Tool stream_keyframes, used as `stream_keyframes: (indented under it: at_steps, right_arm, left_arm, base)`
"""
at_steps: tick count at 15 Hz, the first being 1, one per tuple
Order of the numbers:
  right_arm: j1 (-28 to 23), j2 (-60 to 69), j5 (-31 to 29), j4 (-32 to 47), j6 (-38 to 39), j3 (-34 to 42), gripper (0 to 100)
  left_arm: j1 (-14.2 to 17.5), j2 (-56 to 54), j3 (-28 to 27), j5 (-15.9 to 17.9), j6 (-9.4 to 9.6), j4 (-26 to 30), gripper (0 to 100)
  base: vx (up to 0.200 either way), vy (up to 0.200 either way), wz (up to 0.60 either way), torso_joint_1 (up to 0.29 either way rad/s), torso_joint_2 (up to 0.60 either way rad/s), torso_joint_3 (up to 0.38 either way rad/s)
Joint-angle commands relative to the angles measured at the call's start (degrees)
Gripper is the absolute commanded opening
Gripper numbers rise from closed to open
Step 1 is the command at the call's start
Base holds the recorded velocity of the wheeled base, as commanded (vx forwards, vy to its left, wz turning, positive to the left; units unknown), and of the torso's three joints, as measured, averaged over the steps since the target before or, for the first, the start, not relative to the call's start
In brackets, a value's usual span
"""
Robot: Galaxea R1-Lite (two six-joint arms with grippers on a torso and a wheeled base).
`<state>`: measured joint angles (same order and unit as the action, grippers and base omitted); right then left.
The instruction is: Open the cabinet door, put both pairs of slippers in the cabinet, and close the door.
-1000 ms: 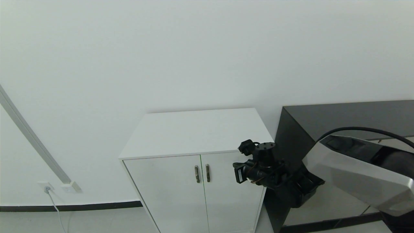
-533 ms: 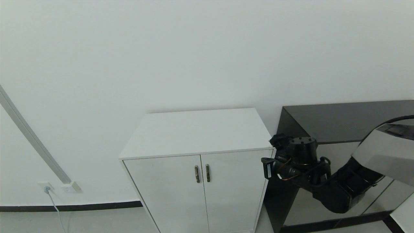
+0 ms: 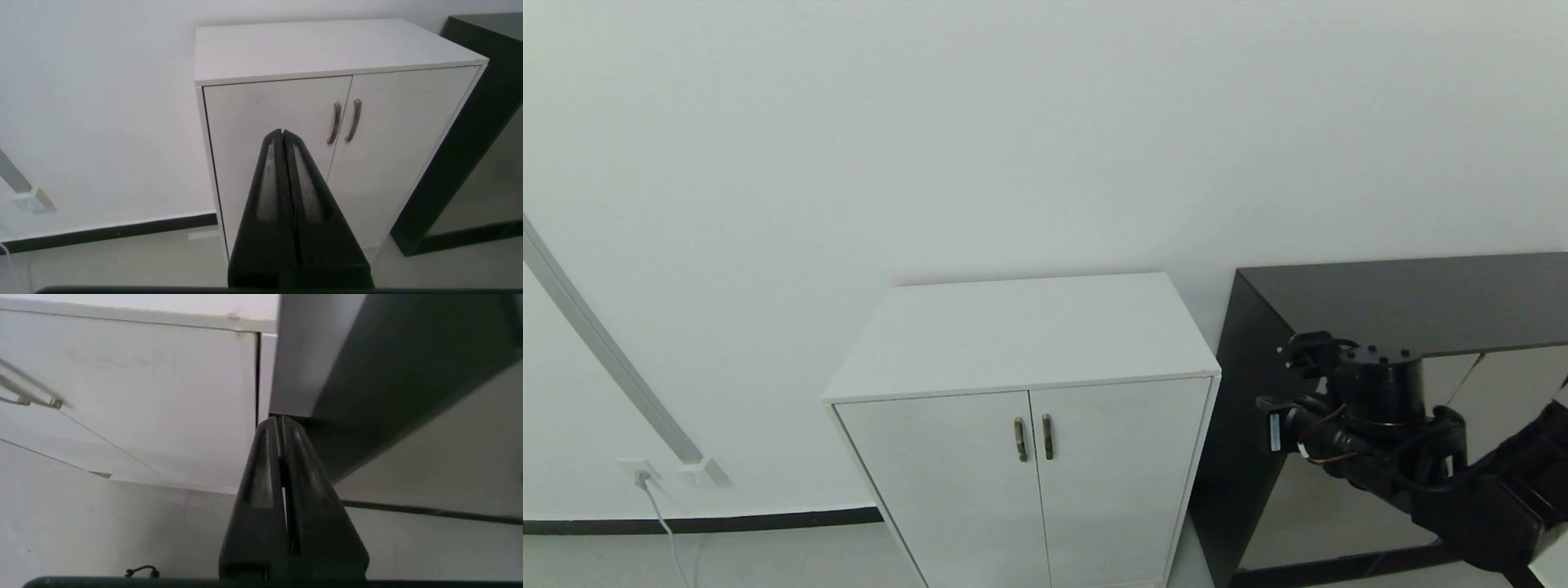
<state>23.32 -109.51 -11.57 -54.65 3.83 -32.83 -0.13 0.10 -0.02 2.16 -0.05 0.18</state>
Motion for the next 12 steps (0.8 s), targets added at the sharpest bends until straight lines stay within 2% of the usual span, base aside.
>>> stream_keyframes:
  at_steps: [1,5,8,12]
  right_arm:
    - [-0.3,8.0,-0.1,0.2,-0.2,5.0,0]
    - [-2.8,18.2,-0.1,0.3,-0.4,14.0,0]
    - [-6.7,25.6,0.0,0.3,-1.6,20.4,0]
    - [-9.0,34.6,0.1,0.5,-4.6,26.0,0]
  left_arm:
    - [0.0,0.0,-0.1,0.0,-0.04,0.0,0]
    - [0.0,0.0,-0.1,0.0,-0.13,0.0,0]
    - [0.0,0.0,-0.1,0.0,-0.13,0.0,0]
    - [0.0,0.0,-0.1,0.0,-0.13,0.0,0]
  base:
    - [0.000,0.000,0.00,0.000,0.00,0.000]
    - [0.000,0.000,0.00,0.000,0.00,0.000]
    - [0.000,0.000,0.00,0.000,0.00,0.000]
    - [0.000,0.000,0.00,0.000,0.00,0.000]
